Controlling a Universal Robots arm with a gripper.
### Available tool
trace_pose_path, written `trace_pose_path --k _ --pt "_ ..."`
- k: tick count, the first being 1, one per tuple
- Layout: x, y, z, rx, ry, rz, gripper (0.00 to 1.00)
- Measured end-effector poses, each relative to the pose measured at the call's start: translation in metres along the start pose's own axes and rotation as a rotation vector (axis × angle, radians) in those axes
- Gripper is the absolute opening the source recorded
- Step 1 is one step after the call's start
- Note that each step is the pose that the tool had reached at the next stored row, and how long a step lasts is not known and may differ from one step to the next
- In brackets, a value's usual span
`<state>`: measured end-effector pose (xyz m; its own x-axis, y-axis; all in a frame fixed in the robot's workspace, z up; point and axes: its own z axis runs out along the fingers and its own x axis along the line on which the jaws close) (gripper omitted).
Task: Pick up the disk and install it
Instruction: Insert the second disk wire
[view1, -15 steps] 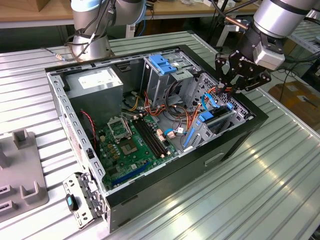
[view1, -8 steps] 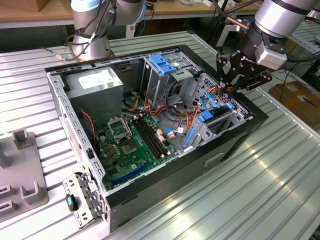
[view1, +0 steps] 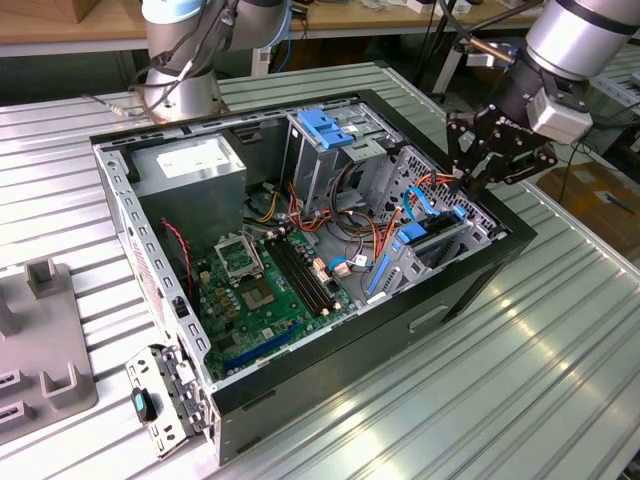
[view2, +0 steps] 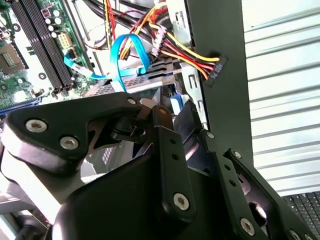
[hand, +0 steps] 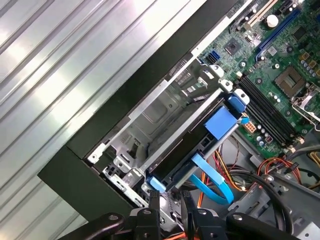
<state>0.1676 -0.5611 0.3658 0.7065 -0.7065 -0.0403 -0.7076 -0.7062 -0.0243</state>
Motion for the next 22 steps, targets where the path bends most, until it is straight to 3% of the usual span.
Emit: trace_pose_path --k 2,4,7,15,17,19,22 --pt "0.0041 -0.0035 0.0 -0.0005 -0.0007 0.0 0.31" --pt "0.0121 -0.0115 -0.0001 -0.001 -0.0012 0.0 0.31" --pt "0.0148 -0.0152 -0.0002 -0.0014 -0.0017 0.0 0.31" --pt "0.0132 -0.0223 -0.0031 -0.0017 -0.0019 0.0 0.31" --pt "0.0108 -0.0306 -0.0028 -0.0017 -0.002 0.0 0.31" --pt "0.0134 -0.0353 -0.0027 -0.0016 -0.002 0.0 0.31" --pt "0.0127 -0.0379 -0.0025 -0.0017 -0.002 -0.001 0.31"
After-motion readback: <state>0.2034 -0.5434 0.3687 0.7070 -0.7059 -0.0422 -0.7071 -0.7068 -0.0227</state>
